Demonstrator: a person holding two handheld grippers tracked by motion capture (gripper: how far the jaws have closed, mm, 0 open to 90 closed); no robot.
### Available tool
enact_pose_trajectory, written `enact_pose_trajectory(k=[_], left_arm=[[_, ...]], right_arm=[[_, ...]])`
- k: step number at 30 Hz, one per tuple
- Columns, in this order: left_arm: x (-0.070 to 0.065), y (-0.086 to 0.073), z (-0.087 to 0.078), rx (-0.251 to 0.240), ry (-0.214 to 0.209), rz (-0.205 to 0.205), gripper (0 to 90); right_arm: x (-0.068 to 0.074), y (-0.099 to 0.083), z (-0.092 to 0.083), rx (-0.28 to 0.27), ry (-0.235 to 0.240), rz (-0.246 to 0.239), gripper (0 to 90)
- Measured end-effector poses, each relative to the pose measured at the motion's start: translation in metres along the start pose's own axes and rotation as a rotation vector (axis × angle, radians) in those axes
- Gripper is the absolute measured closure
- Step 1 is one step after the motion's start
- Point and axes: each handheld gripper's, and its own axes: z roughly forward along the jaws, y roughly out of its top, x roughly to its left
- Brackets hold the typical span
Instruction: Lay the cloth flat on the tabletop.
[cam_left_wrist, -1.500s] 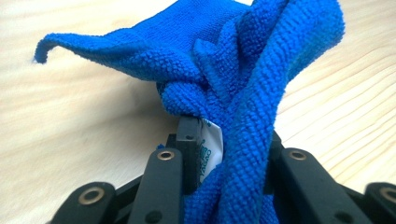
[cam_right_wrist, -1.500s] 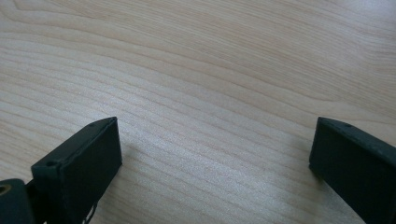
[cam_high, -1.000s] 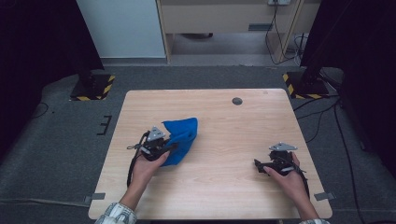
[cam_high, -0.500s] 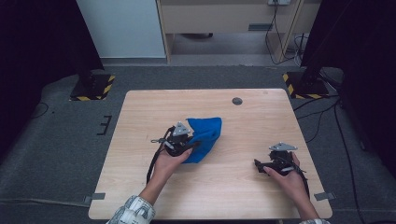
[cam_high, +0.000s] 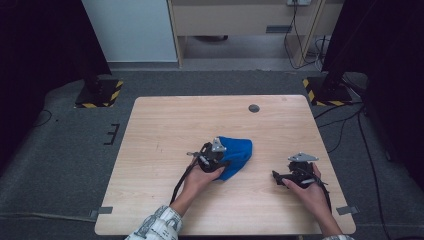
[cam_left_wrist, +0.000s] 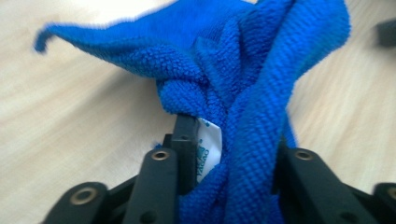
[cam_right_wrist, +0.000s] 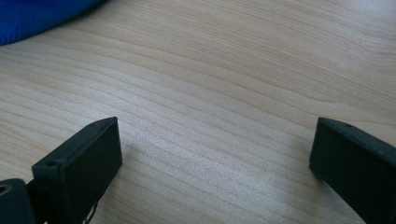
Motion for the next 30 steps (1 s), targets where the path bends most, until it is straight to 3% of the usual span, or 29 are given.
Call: enact_pose_trajectory(k=[1,2,5,6,9,12,17,18,19,24,30], left_arm=[[-0.001,-0.002,0.001,-0.008,0.012,-0.002,58.8],[-0.002,-0.001,-0.002,-0.008,0.033,-0.003,37.4],[-0.002,0.002,-0.013,-0.044,0.045,-0.005,26.1],[-0.001,0.005,-0.028,-0.104,0.033,-0.012,22.1],[0.004,0.005,-0.050,-0.168,0.014,-0.031,16.6],[0.008,0.000,-0.064,-0.199,0.003,-0.045,15.7],[0.014,-0.007,-0.080,-0.208,0.026,-0.042,17.6],[0.014,-0.007,-0.080,-0.208,0.026,-0.042,18.2],[0.016,-0.017,-0.087,-0.194,0.041,-0.040,19.4],[0.021,-0.044,-0.098,-0.118,0.062,-0.022,25.2],[0.024,-0.063,-0.100,-0.061,0.036,-0.026,29.2]], right_arm=[[0.000,0.000,0.000,-0.001,-0.001,0.003,2.3],[0.000,0.000,0.000,-0.001,-0.001,0.003,2.4],[0.000,0.000,0.000,0.000,0.000,0.001,2.4],[0.000,0.000,-0.001,0.000,0.008,-0.001,3.7],[0.000,0.000,-0.002,-0.006,0.027,-0.012,7.5],[0.002,0.001,-0.006,-0.029,0.043,-0.029,8.9],[0.010,0.009,-0.016,-0.099,0.059,-0.045,26.7],[0.010,0.009,-0.016,-0.099,0.059,-0.045,26.7],[0.015,0.011,-0.020,-0.116,0.082,-0.065,35.0],[0.026,0.014,-0.025,-0.141,0.132,-0.095,53.7],[0.045,0.022,-0.028,-0.166,0.176,-0.142,70.8]])
